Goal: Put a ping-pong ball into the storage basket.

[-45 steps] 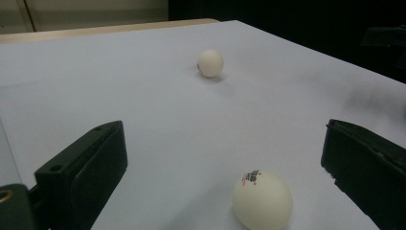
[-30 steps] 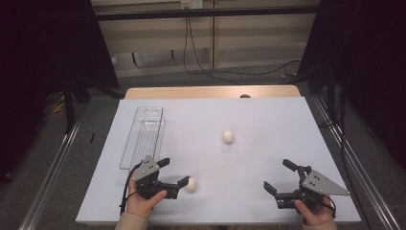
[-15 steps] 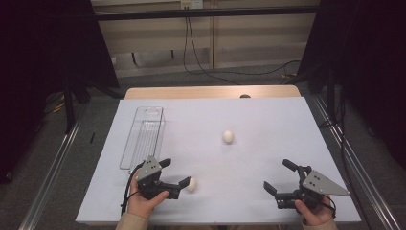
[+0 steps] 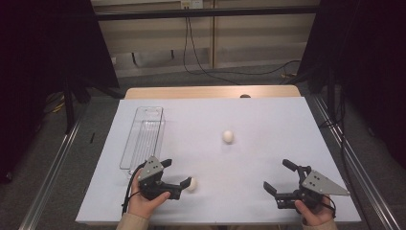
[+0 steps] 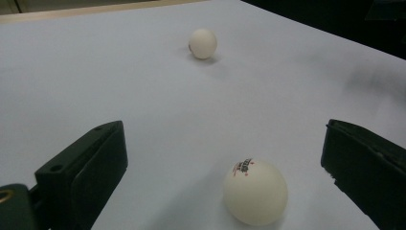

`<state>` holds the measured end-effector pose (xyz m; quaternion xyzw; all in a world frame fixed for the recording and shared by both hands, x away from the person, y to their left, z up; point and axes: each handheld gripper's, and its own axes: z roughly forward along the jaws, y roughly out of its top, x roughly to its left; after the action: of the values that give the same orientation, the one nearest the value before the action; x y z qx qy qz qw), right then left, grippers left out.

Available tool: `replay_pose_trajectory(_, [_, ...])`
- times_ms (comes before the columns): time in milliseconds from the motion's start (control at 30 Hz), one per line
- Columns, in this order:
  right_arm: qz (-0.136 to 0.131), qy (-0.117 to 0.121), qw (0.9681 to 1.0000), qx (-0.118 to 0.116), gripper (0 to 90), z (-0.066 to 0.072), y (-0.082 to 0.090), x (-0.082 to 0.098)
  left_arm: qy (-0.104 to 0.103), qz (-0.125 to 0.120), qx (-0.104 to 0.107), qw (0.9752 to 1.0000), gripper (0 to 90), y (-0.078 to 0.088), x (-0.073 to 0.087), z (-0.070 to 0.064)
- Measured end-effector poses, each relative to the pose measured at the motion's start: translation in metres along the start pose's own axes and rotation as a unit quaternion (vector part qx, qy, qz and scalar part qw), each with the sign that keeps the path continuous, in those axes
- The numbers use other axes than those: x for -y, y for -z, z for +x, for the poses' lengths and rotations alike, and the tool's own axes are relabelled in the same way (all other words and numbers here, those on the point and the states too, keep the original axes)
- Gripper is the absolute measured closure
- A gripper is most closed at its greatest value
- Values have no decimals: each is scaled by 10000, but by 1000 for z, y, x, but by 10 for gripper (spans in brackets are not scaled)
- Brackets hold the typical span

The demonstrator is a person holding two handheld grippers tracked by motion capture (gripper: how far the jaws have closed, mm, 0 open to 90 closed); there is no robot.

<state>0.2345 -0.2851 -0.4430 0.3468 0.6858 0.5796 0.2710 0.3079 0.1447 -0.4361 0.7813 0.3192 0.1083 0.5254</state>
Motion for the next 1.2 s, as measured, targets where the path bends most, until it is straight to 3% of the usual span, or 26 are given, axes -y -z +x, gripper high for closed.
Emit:
replay_pose_trajectory(367, [0,0,10000,-2,10,0,0,0,-50,5,110,9999,22,-2,-2,-5])
replay_pose_trajectory(567, [3,3,10000,-3,10,0,0,0,-161,177,142,9996,25,-5,-2,-7])
replay_pose_trajectory(833, [1,4,10000,-10,11,0,0,0,-147,332,181,9992,28,-8,-2,-10])
replay_pose_trajectory(1200, [0,-2,10000,-5,11,0,0,0,-287,653,290,9970,34,-15,-1,-14])
